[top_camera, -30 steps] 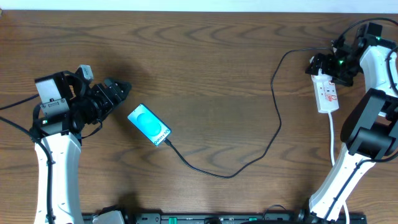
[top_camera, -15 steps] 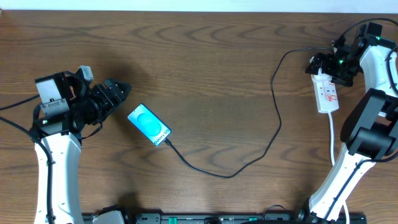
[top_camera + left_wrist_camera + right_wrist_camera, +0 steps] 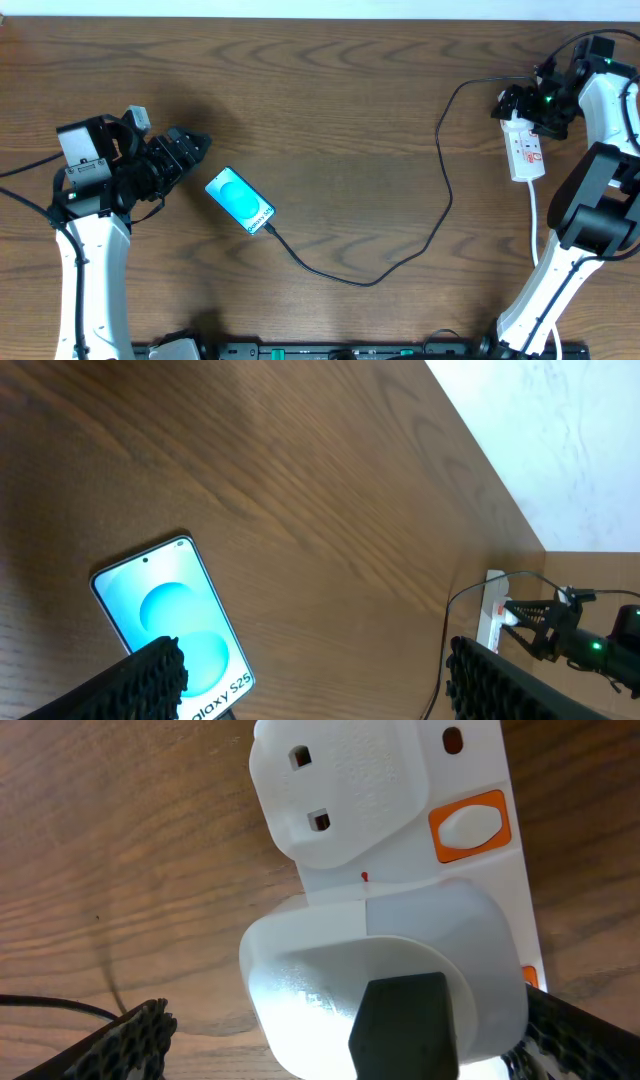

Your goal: Plug charger to phone and switch on socket

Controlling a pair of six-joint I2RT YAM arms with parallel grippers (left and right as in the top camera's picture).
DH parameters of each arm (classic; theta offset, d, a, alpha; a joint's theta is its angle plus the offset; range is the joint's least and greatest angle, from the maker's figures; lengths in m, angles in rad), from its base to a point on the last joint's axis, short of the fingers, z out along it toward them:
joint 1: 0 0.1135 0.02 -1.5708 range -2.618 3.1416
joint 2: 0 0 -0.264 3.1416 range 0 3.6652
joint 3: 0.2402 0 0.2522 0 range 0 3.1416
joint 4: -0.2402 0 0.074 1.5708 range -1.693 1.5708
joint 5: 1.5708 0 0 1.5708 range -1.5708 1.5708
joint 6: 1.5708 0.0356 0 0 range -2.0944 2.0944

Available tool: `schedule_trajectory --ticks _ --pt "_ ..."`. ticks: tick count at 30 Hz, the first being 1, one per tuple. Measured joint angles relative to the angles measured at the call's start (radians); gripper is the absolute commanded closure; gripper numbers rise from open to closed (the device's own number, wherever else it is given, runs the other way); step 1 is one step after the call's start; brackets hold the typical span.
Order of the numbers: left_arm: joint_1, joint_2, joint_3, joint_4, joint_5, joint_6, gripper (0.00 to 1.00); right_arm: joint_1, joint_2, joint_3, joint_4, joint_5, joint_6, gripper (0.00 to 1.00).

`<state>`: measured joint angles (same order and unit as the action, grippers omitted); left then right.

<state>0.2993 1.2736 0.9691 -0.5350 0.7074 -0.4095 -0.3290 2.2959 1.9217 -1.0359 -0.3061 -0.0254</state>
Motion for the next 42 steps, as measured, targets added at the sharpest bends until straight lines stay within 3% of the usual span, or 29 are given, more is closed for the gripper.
schedule_trajectory --ticks 42 --pt "0.0 0.0 0.0 -0.006 0.0 0.015 0.17 0.018 0.0 0.0 0.008 0.037 0.044 0.01"
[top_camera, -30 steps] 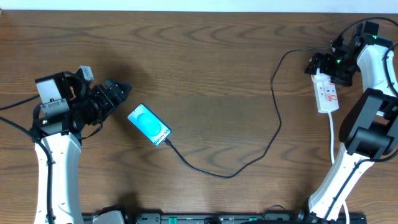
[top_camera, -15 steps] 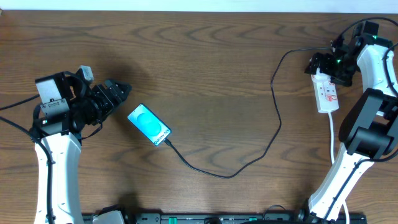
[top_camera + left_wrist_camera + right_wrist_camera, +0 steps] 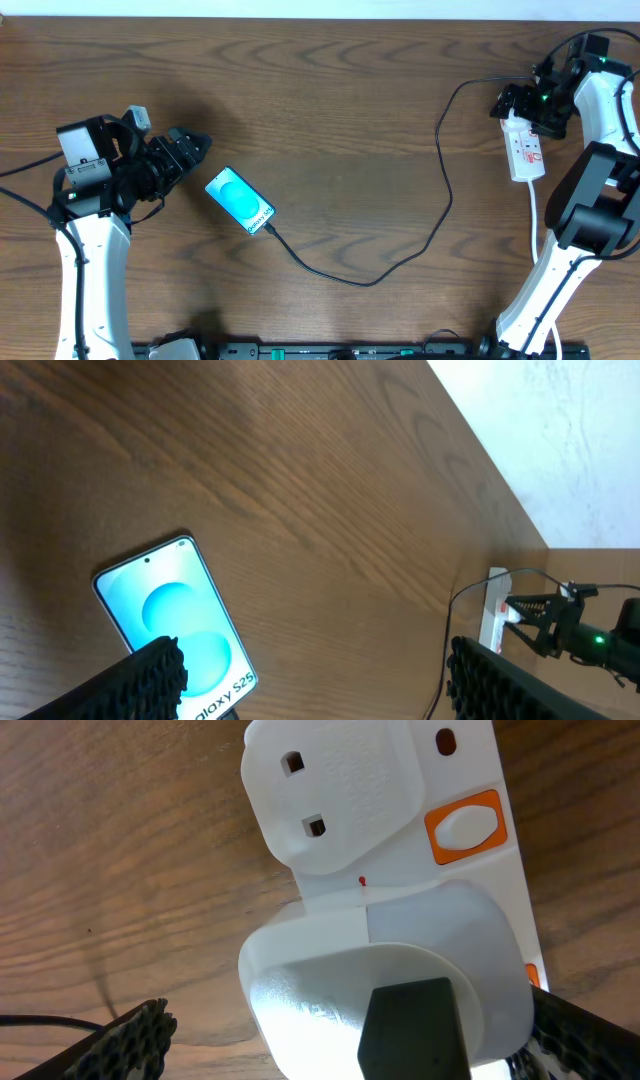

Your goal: Plug charger to phone and switch on socket

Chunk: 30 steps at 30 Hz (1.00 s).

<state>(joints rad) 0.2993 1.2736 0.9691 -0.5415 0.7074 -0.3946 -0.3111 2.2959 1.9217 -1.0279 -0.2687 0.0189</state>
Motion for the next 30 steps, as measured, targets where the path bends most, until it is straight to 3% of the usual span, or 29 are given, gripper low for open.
schedule_trajectory --ticks 30 --pt "0.0 0.0 0.0 0.008 0.0 0.003 0.17 -0.001 -0.008 -0.02 0.016 -0.001 0.026 0.01"
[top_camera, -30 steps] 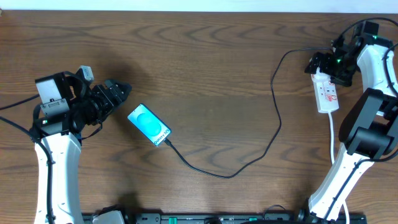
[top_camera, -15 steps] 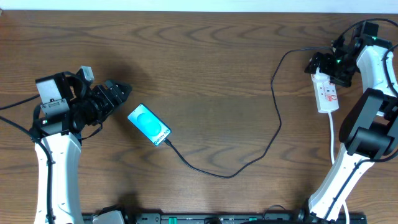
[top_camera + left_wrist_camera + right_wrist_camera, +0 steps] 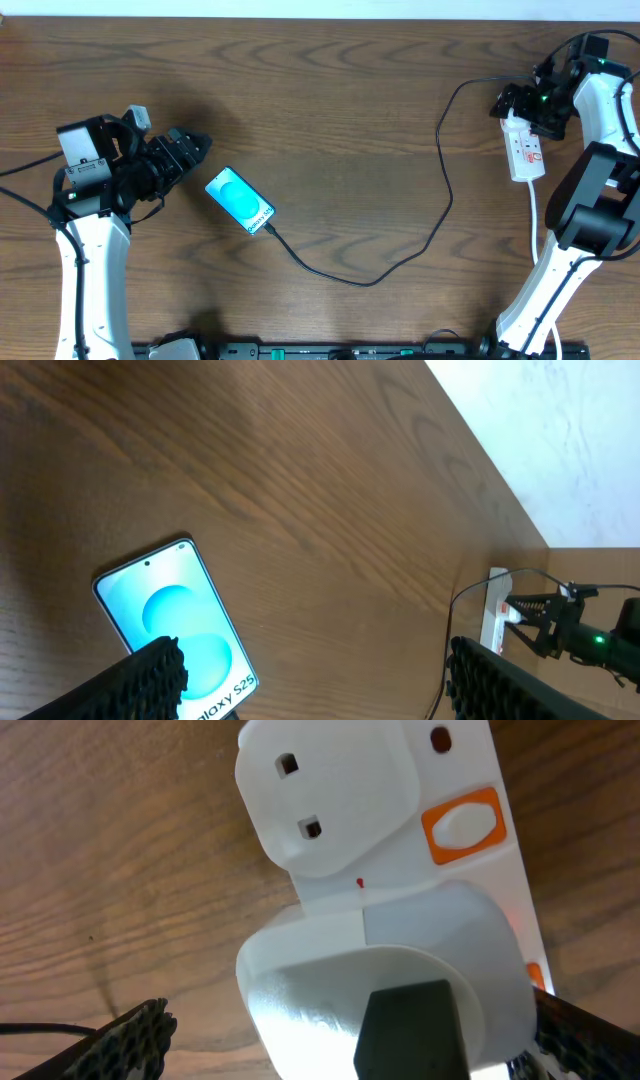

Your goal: Plug charger to phone and switch on socket

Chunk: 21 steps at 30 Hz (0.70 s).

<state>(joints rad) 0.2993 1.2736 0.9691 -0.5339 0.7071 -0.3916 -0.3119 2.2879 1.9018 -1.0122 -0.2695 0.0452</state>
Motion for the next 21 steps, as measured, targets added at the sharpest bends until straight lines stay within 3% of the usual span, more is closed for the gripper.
schedule_trajectory --ticks 7,21 --pt "0.0 0.0 0.0 0.014 -0.004 0.0 0.17 0.016 -0.055 -0.006 -0.064 -0.035 0.016 0.01" --pt "0.0 0.0 0.0 0.018 -0.011 0.0 0.17 0.033 -0.418 -0.008 -0.209 0.048 0.019 0.01"
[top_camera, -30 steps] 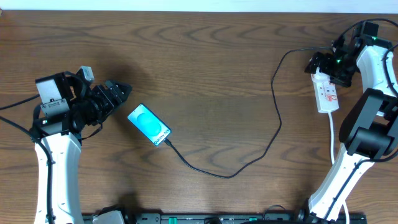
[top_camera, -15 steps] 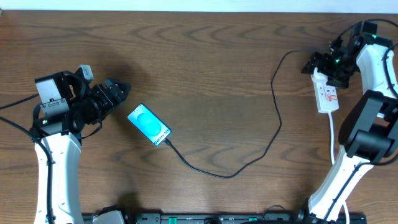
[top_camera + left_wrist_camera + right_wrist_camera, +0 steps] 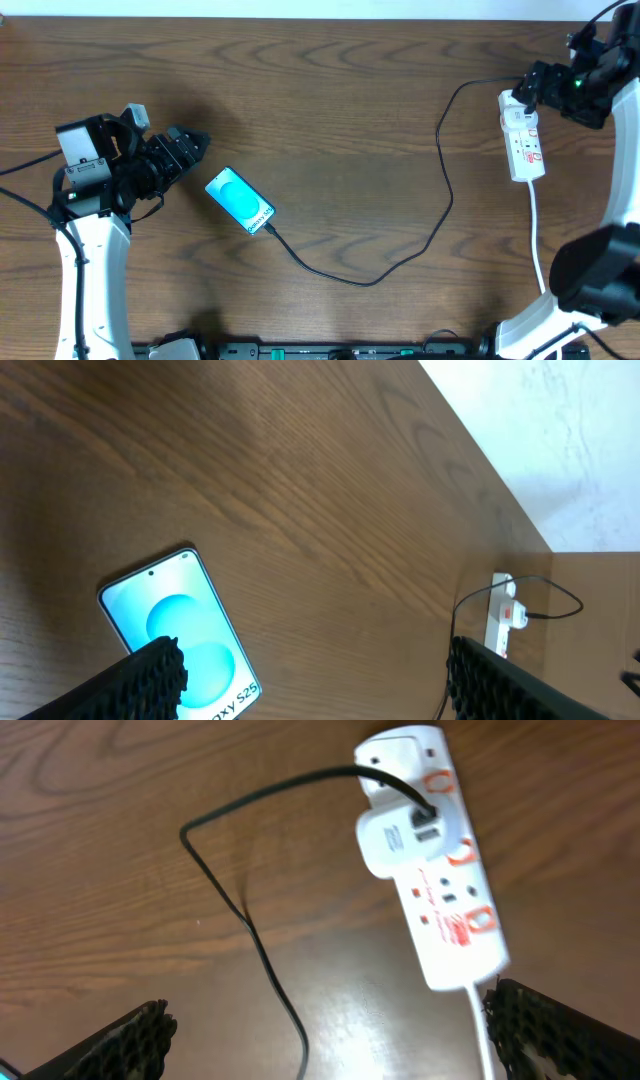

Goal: Plug charger to phone and switch on socket
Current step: 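Lift the right gripper up and away from the power strip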

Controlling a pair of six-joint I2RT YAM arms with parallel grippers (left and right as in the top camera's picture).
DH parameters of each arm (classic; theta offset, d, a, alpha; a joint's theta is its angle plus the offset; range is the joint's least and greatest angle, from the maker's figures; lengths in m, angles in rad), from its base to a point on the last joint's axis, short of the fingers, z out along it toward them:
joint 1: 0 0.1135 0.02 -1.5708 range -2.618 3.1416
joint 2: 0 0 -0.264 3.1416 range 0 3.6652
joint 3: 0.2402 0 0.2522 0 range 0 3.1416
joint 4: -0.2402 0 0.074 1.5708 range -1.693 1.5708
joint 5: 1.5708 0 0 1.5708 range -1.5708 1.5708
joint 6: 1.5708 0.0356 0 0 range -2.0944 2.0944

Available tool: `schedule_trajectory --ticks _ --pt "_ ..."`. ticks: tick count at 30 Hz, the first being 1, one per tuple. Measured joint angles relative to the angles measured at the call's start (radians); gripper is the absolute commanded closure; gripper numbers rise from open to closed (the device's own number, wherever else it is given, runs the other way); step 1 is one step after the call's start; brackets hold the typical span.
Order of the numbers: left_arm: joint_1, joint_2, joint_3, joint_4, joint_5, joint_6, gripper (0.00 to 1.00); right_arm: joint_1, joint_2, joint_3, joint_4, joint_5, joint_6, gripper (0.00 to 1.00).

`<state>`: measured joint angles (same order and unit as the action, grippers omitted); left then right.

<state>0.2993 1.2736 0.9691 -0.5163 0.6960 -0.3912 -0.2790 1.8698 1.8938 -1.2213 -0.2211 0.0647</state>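
The phone (image 3: pixel 240 201), its screen lit blue, lies flat left of the table's middle and shows up close in the left wrist view (image 3: pixel 180 628). A black cable (image 3: pixel 440 190) is plugged into its lower end and loops right to a white charger (image 3: pixel 398 840) seated in the white power strip (image 3: pixel 523 140), whose switches are orange (image 3: pixel 455 890). My left gripper (image 3: pixel 195 150) is open just left of the phone, holding nothing. My right gripper (image 3: pixel 537 84) hangs open above the strip's far end, clear of it.
The wooden table (image 3: pixel 340 90) ends at its far edge along a white wall (image 3: pixel 560 430). The strip's white lead (image 3: pixel 536 225) runs toward the near edge beside my right arm's base. Slack cable lies across the table's middle right (image 3: pixel 262 955).
My right gripper, then pressed close over the charger and the strip's orange switch, now stands well back from it with the whole strip in its view. Left arm and phone are unmoved.
At all three earlier moments my right gripper stayed close over the charger in the strip, shifting only slightly, with the cable in the phone and my left gripper open beside the phone. Now the right gripper has drawn away from the strip.
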Motion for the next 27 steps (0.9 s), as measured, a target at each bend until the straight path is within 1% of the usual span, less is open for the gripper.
schedule_trajectory --ticks 6,16,27 --pt "0.0 0.0 0.0 0.0 -0.024 0.0 0.17 0.052 -0.086 0.0 -0.048 0.086 0.015 0.01" --pt "0.0 0.0 0.0 0.0 -0.048 0.0 0.17 0.171 -0.216 0.0 -0.051 0.174 0.043 0.01" --pt "0.0 0.0 0.0 0.0 -0.048 0.0 0.17 0.182 -0.229 0.0 -0.05 0.197 0.05 0.01"
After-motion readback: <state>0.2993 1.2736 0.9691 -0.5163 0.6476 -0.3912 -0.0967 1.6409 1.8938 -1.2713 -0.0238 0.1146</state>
